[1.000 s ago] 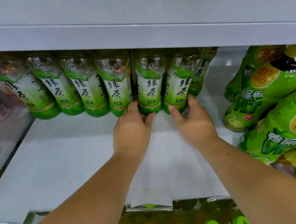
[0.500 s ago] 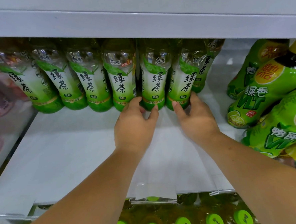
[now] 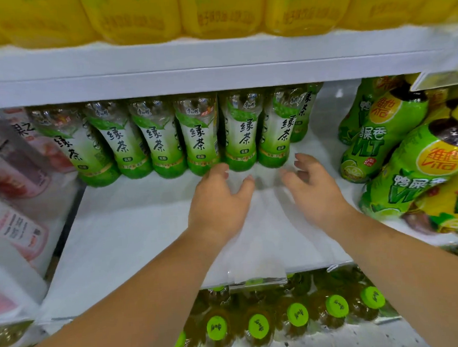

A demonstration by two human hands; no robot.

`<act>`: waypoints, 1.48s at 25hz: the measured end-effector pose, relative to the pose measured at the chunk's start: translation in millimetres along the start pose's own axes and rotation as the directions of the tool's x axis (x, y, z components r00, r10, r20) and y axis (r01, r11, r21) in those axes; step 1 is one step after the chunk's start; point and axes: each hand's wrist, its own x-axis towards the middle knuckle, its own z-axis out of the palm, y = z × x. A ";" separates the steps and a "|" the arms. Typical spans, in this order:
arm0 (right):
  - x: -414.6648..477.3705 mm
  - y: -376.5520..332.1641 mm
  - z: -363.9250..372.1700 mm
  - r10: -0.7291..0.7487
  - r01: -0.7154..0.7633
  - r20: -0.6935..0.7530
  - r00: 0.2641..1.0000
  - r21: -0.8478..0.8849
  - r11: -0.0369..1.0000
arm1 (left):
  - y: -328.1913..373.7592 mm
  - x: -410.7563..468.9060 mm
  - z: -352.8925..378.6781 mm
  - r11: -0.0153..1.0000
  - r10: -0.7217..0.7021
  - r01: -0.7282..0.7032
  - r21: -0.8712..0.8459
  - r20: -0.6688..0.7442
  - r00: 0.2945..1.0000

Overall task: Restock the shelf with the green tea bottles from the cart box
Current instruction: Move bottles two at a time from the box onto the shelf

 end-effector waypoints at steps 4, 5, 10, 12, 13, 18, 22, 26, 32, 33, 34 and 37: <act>-45.1 -9.0 -6.0 0.095 -0.093 -0.038 0.995 0.056 0.994 | 3.5 -30.7 -22.8 0.978 -0.135 0.150 -0.142 0.107 0.985; -58.0 -12.6 -7.3 0.140 -0.136 -0.047 0.989 0.085 0.987 | 4.6 -39.3 -28.8 0.964 -0.174 0.196 -0.178 0.130 0.976; -125.0 -30.4 -14.6 0.272 -0.266 -0.038 0.962 0.110 0.958 | 16.2 -79.6 -62.4 0.886 -0.308 0.384 -0.258 0.290 0.906; -155.3 -40.6 -19.5 0.299 -0.295 -0.027 0.954 0.100 0.950 | 23.3 -98.9 -79.2 0.883 -0.308 0.408 -0.233 0.369 0.877; -170.7 -46.1 -24.0 0.317 -0.313 -0.034 0.948 0.093 0.945 | 26.3 -108.3 -86.9 0.886 -0.303 0.412 -0.213 0.405 0.863; -261.5 -81.4 -58.2 0.397 -0.394 -0.079 0.914 0.051 0.918 | 52.9 -161.8 -136.5 0.858 -0.350 0.473 -0.201 0.445 0.824; -339.0 -115.8 -90.0 0.470 -0.464 -0.117 0.875 0.070 0.883 | 90.0 -211.2 -176.2 0.903 -0.300 0.412 -0.119 0.510 0.806; -405.4 -138.9 -113.4 0.497 -0.487 -0.173 0.850 0.102 0.868 | 127.1 -248.3 -196.1 0.944 -0.221 0.321 -0.074 0.577 0.786; -486.4 -150.1 -147.9 0.535 -0.508 -0.275 0.799 0.166 0.845 | 167.1 -321.8 -194.1 0.967 -0.147 0.250 -0.043 0.709 0.690; -496.9 -147.7 -153.9 0.533 -0.507 -0.282 0.797 0.167 0.846 | 173.3 -334.3 -190.1 0.966 -0.135 0.252 -0.055 0.723 0.678; -507.1 -142.7 -160.5 0.540 -0.514 -0.294 0.789 0.165 0.842 | 180.3 -347.2 -185.4 0.964 -0.129 0.258 -0.063 0.738 0.662; -531.6 -122.4 -185.1 0.569 -0.536 -0.322 0.757 0.192 0.822 | 198.3 -385.4 -162.5 0.956 -0.126 0.286 -0.066 0.787 0.604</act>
